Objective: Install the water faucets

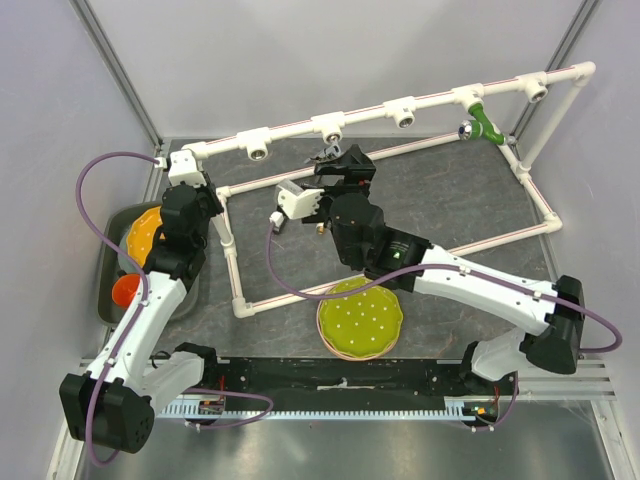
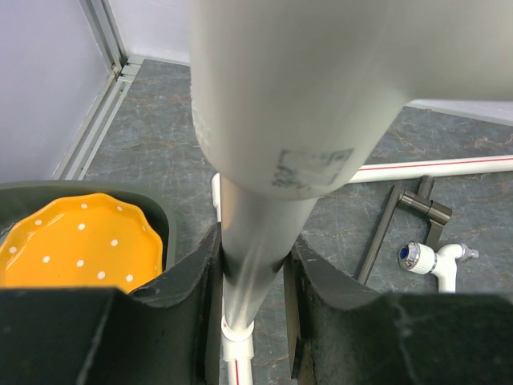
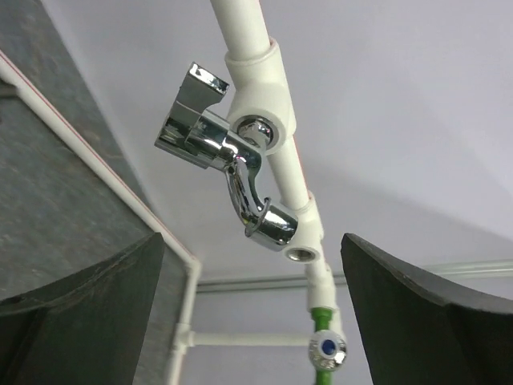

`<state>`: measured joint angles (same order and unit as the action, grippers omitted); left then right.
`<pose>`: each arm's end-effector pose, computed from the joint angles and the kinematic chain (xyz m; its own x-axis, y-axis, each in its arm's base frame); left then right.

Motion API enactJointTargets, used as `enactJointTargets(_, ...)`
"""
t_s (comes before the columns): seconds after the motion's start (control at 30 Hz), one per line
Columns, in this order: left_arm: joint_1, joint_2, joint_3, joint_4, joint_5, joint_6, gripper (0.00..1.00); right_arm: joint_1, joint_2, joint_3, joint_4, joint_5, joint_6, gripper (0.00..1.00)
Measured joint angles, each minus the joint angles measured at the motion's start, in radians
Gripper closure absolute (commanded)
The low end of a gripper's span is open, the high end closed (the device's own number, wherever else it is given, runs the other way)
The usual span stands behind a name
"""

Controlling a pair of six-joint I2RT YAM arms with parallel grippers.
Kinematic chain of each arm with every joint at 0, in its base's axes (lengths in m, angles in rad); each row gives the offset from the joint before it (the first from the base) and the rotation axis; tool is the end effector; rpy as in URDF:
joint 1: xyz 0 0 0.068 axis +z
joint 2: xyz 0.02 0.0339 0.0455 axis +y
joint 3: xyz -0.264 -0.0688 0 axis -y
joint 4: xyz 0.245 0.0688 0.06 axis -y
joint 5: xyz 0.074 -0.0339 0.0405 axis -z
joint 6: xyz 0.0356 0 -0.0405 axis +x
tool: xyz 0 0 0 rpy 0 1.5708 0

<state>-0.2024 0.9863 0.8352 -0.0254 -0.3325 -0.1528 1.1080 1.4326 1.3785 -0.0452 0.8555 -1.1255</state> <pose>0.2292 -0.0352 0.3372 -0.1510 -0.1159 -0.9817 -0.1495 0.9844 -0.0932 0.1707 0.2818 0.4120 0.2079 -0.9091 -0.3611 -0.1483 0.3356 -0.9303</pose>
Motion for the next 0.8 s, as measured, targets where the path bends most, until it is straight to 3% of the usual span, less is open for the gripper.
enactJointTargets(0.23,0.0,0.0,0.0,0.0,0.0,0.0,0.98,-0.012,0.104,-0.019,0.278,0.077,-0.352,0.04)
enactJointTargets(0.3,0.0,0.0,0.0,0.0,0.0,0.0,0.98,-0.024,0.141,-0.019,0.331,0.087,-0.415,0.1)
enactJointTargets(0.53,0.0,0.0,0.0,0.0,0.0,0.0,0.98,-0.077,0.213,-0.019,0.443,0.089,-0.533,0.41)
enactJointTargets(0.67,0.0,0.0,0.0,0.0,0.0,0.0,0.98,-0.085,0.217,-0.019,0.519,0.087,-0.573,0.68)
enactJointTargets(0.8,0.0,0.0,0.0,0.0,-0.002,0.0,0.98,-0.085,0.219,-0.019,0.498,0.102,-0.639,0.87)
